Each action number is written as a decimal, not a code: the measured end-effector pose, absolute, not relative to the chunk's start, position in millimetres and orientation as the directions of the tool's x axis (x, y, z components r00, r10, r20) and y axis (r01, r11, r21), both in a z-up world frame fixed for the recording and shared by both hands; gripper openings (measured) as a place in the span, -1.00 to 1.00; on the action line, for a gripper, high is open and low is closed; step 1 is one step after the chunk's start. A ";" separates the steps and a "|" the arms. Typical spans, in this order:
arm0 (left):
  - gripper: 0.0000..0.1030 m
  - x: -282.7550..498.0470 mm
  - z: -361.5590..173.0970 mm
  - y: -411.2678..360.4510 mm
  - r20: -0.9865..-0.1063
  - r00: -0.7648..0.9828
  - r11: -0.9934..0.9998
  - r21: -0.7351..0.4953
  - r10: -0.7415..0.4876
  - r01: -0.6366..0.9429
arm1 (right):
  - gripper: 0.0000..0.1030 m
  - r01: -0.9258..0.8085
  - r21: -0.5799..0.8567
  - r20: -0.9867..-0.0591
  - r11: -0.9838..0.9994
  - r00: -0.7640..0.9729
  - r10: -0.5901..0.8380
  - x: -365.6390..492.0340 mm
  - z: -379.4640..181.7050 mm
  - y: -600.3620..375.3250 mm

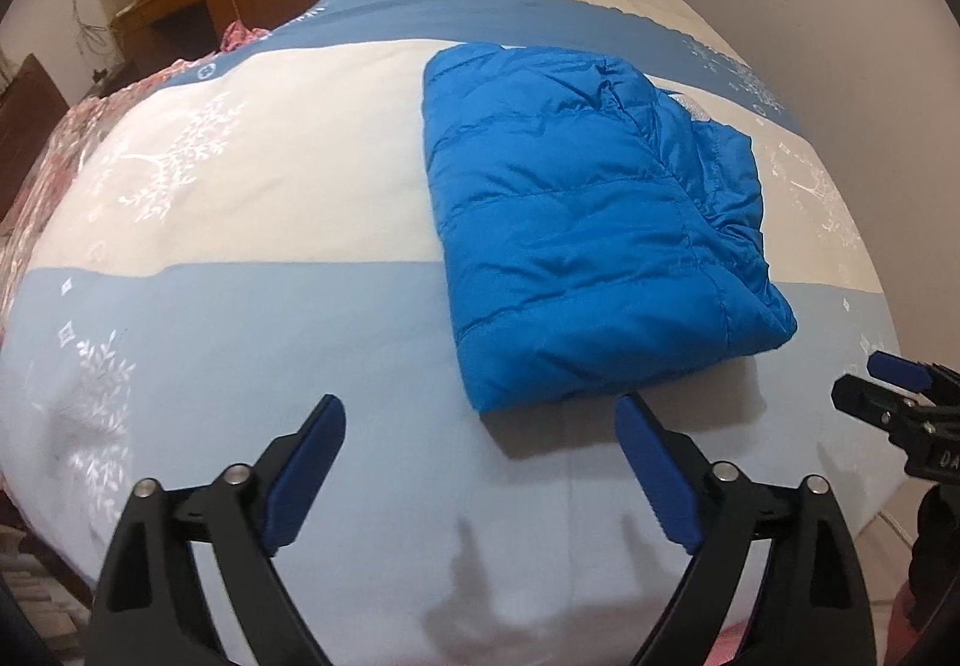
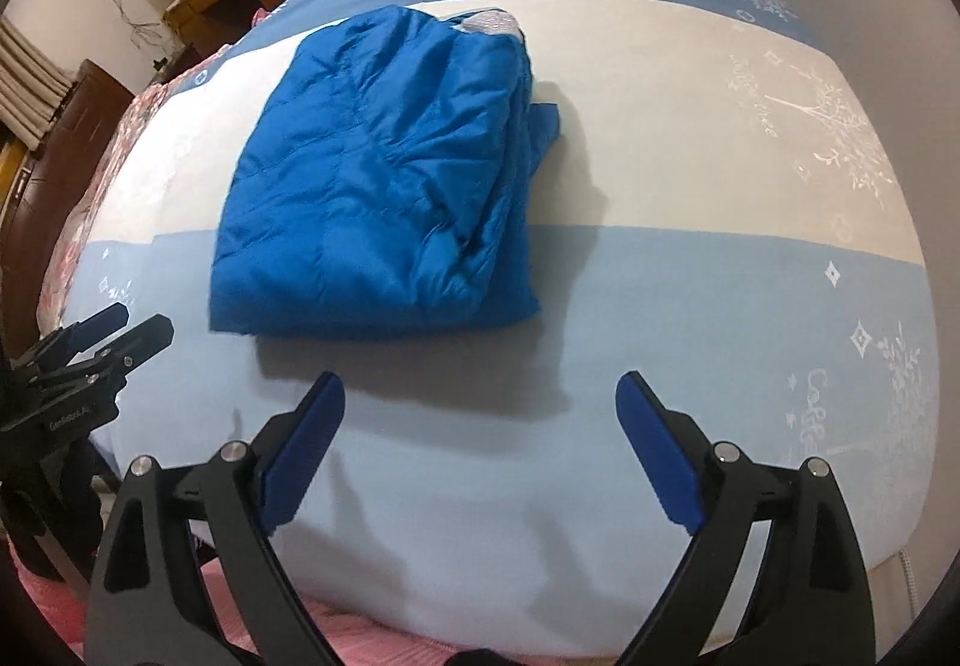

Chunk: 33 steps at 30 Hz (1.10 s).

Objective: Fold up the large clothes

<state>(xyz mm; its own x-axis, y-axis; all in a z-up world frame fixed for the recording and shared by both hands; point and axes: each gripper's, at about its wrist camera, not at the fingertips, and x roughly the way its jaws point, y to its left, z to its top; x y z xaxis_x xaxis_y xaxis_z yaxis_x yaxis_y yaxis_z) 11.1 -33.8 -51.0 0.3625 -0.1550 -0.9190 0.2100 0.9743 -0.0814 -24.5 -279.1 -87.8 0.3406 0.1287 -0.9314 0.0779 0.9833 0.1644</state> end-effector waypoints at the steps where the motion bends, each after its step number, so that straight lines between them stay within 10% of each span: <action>1: 0.81 7.5 -47.9 -32.5 -0.919 0.368 0.977 -0.071 -0.144 0.203 | 0.77 0.075 0.158 -0.933 0.985 0.339 0.124 -27.0 -84.8 -276.8; 33: 0.81 -49.4 8.8 -14.5 -0.892 0.427 0.979 -0.067 -0.145 0.192 | 0.83 0.081 0.085 -0.937 0.993 0.345 0.052 -72.4 -49.6 -248.3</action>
<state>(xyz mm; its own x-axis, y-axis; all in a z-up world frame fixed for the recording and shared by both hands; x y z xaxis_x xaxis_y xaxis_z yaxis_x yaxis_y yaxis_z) -49.4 -14.5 8.8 0.4275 -0.1452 -0.8923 0.1922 0.9791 -0.0673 -72.4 -248.3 -49.6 0.3452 0.0519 -0.9371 0.0811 0.9931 0.0850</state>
